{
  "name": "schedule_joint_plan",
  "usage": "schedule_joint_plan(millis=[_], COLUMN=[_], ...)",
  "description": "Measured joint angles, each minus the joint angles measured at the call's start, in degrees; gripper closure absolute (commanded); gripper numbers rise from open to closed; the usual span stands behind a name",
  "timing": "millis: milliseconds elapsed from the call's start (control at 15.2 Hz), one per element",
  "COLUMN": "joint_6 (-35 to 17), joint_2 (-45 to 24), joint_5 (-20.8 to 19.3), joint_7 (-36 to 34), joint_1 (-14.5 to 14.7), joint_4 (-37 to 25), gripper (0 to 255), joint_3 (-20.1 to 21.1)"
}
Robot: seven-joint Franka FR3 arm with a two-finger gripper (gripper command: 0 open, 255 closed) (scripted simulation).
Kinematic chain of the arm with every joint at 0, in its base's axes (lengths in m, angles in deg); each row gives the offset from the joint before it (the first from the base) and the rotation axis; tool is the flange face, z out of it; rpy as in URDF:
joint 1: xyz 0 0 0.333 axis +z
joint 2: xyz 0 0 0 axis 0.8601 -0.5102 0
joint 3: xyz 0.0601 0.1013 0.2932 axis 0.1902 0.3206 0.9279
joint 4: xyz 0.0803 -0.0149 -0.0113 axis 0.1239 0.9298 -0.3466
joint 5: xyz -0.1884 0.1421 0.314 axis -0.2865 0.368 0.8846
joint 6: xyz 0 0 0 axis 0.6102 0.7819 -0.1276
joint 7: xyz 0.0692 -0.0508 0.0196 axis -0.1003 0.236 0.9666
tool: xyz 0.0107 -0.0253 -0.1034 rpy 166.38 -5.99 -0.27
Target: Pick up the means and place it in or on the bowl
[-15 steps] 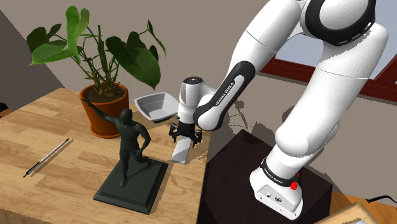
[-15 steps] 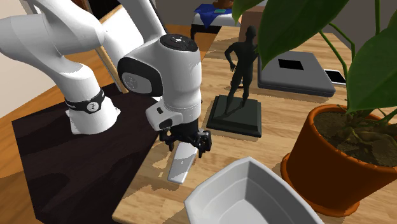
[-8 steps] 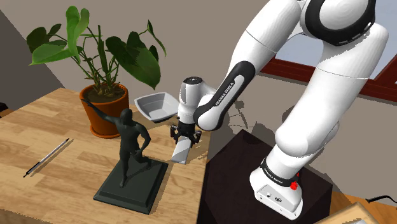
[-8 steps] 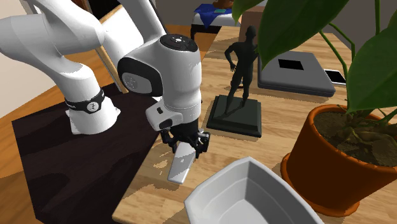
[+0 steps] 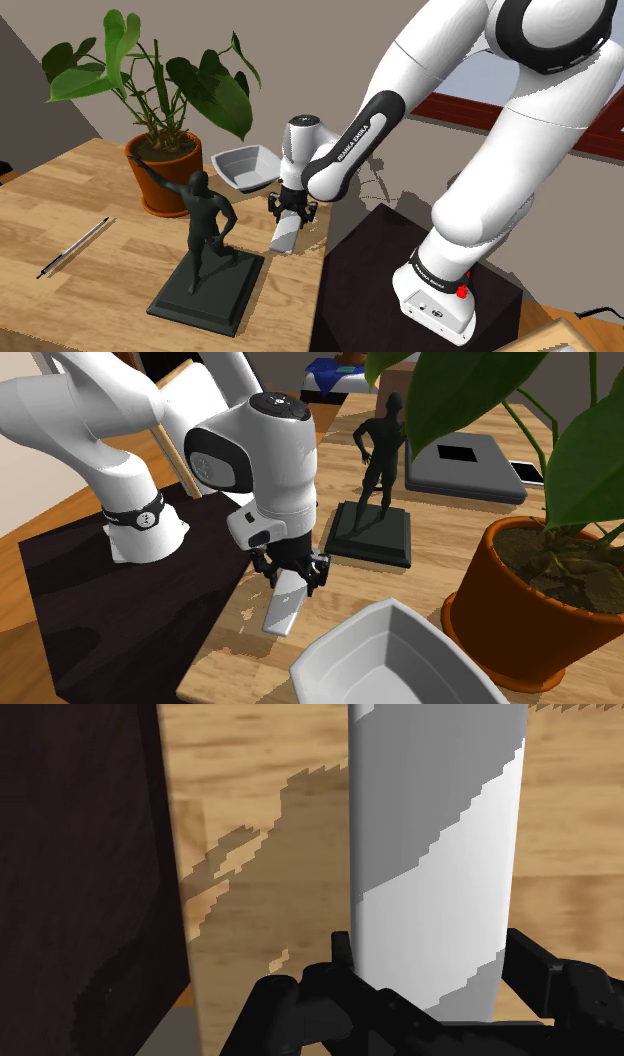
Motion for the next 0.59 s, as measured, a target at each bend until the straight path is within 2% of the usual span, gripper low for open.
schedule_joint_plan(millis=[330, 594], joint_6=[4.56, 8.72], joint_2=[5.77, 10.26], joint_5=[8.40, 13.47], joint_7=[6.14, 9.62], joint_1=[-0.25, 0.75], joint_4=[-0.01, -0.43], gripper=[255, 255], joint_3=[1.72, 1.62])
